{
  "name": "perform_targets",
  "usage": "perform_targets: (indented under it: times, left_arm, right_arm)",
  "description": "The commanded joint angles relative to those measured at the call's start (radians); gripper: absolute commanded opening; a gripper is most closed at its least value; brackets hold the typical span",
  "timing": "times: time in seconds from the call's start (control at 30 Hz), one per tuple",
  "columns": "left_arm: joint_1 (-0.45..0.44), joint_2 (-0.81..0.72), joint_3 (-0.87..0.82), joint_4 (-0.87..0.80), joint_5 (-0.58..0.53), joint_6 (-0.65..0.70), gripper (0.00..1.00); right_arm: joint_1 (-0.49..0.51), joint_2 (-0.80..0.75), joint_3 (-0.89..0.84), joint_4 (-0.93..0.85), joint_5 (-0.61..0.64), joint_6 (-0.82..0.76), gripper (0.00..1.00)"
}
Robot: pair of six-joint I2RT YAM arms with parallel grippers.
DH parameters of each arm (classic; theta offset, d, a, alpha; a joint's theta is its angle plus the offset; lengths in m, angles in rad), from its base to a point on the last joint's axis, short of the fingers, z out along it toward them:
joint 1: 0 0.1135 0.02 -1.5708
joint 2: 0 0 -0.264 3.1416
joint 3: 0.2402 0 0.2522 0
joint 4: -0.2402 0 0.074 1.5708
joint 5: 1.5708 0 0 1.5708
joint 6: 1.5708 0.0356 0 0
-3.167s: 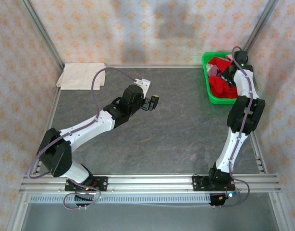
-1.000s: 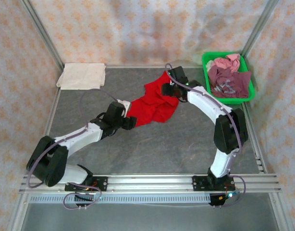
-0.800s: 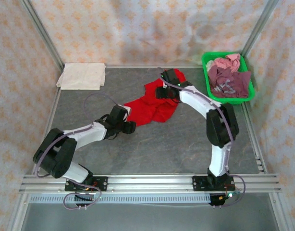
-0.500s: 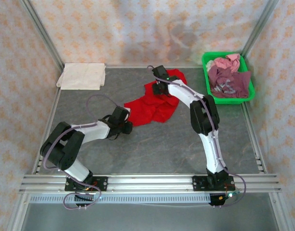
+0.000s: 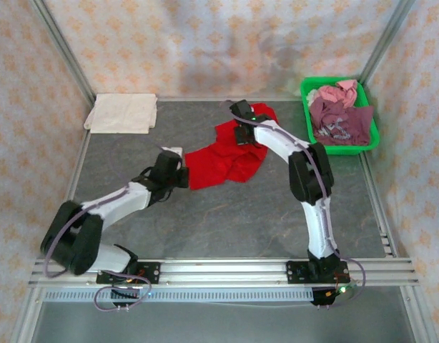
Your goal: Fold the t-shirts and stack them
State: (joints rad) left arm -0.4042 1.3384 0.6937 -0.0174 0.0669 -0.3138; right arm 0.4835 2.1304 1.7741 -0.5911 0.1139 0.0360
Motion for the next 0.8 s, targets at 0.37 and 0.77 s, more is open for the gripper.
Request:
perform_targets:
  times: [0.37, 0.77]
  left_arm:
    - [0.128, -0.395, 0.182, -0.26, -0.211, 0.098, 0.0]
    - [0.07, -0.275, 0.225, -0.279, 0.19, 0.165, 0.57]
  right_arm:
    - [-0.006, -0.796, -0.434, 0.271, 0.063, 0.017, 0.0]
    - [-0.008, -0.972, -0.483, 0.275, 0.096, -0.022, 0.0]
